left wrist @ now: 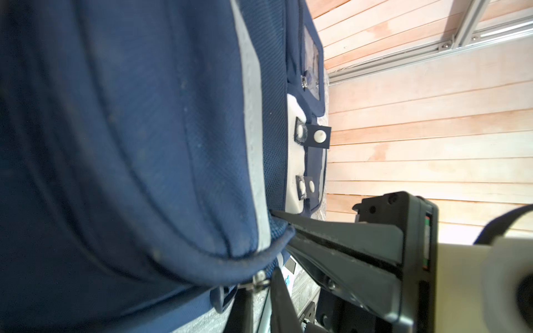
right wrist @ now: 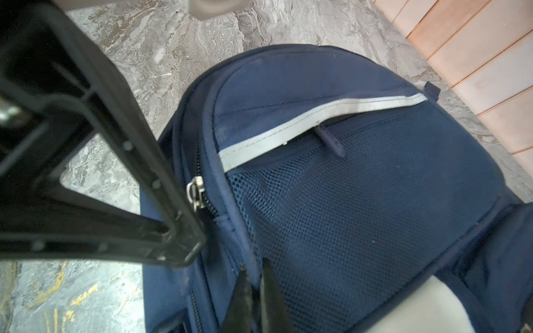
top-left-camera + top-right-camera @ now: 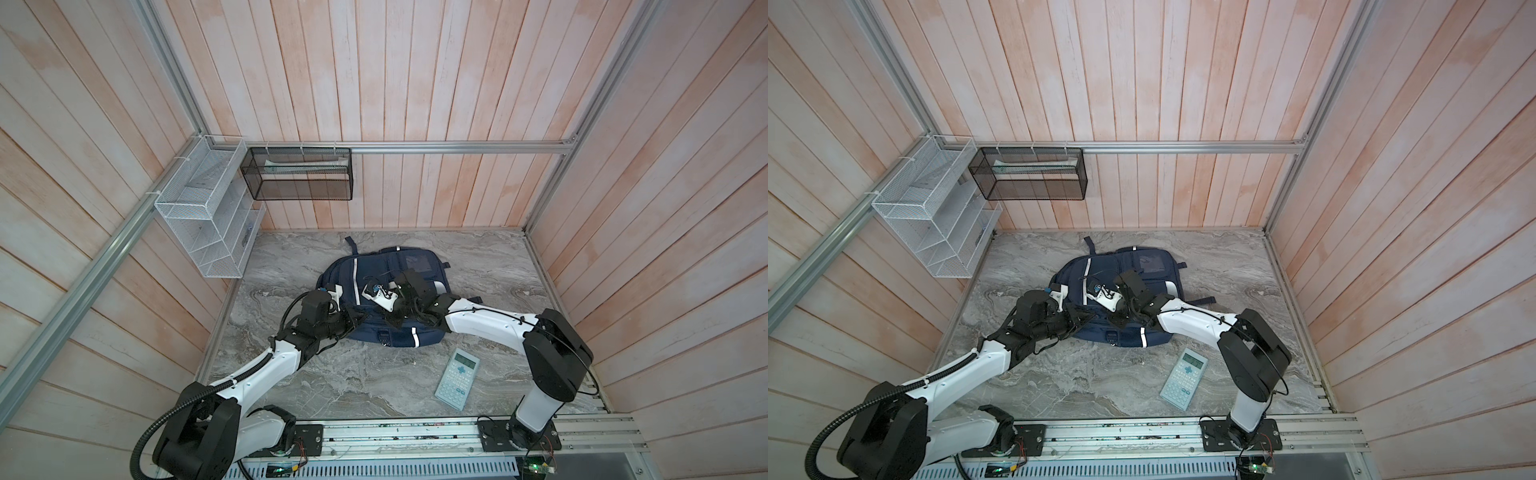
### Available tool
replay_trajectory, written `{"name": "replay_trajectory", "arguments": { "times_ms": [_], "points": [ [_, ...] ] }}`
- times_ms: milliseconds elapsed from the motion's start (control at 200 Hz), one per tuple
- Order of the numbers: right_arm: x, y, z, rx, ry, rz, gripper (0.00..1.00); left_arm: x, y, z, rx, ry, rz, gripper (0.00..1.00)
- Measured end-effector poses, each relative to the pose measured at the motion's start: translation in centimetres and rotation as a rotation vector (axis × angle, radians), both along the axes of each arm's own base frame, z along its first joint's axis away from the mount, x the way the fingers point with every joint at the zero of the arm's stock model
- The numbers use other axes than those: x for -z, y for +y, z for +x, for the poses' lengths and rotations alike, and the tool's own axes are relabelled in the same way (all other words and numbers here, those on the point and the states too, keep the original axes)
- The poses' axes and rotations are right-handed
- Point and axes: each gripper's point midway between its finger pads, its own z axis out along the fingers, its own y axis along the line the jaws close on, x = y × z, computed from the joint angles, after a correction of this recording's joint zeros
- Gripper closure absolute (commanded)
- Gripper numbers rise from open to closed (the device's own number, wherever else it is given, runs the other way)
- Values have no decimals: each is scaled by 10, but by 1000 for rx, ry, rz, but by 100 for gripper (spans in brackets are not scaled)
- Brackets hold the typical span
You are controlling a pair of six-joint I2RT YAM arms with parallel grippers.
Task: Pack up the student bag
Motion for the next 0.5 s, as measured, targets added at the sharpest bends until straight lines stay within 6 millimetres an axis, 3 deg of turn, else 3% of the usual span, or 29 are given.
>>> {"name": "replay_trajectory", "arguments": {
  "times_ms": [130,330,495],
  "points": [
    [2,1,-2,7,11,9,100,1,14,-8,-24,-15,77,83],
    [6,1,-4,20,10,10,100,16,33,-15,-43,-19,224,65],
    [6,2,-4,28,10,9,100,15,27,-19,-15,-75,332,62]
  ]
}}
